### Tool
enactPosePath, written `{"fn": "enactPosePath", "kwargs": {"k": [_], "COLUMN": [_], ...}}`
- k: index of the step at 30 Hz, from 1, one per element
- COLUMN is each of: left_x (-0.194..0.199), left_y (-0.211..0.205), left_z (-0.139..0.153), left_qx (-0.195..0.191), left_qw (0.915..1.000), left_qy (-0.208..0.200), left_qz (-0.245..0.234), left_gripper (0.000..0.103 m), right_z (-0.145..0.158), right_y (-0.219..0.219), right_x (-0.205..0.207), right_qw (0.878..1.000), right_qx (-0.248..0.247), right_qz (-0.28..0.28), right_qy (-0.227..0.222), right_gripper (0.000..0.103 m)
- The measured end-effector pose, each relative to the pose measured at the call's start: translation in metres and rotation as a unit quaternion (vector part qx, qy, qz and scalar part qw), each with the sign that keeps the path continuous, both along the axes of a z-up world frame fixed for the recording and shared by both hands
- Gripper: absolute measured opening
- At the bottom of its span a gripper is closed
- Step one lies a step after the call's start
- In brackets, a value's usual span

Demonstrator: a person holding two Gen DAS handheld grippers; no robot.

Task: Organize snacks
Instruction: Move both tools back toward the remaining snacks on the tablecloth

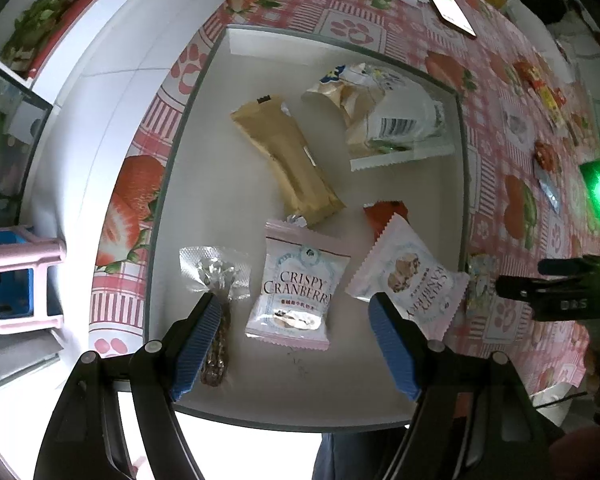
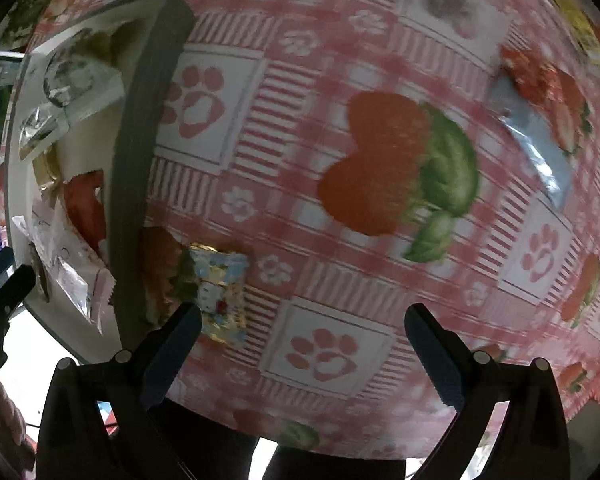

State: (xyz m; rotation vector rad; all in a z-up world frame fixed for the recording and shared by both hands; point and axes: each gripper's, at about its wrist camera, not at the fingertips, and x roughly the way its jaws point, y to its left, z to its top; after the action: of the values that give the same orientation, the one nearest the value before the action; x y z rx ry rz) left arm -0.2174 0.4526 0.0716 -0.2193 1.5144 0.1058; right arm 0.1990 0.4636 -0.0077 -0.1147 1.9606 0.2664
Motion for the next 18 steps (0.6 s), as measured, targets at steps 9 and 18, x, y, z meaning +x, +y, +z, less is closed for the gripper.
{"fn": "enactPosePath", "kwargs": {"k": [9,18], "left_x": [0.005,0.034], "left_y": [-0.020,-0.064], "left_z": [0.011,0.019], "left_qx": [0.013,0.000], "left_qw": [0.9985,0.9936], "left_qy": [-0.002,-0.020], "left_qz": [-0.053,-0.111], "left_gripper": [0.080,0.080], "right_z": [-0.025,-0.030], "right_y": [0.023,-0.043], "right_x": [-0.010,0.004], "right_qw": [0.999,0.997], "right_qx": [-0.029,-0.062], "right_qz": [0.028,-0.034], "right_qy": [-0.006,-0.024], "right_gripper": [0.102,0.102]}}
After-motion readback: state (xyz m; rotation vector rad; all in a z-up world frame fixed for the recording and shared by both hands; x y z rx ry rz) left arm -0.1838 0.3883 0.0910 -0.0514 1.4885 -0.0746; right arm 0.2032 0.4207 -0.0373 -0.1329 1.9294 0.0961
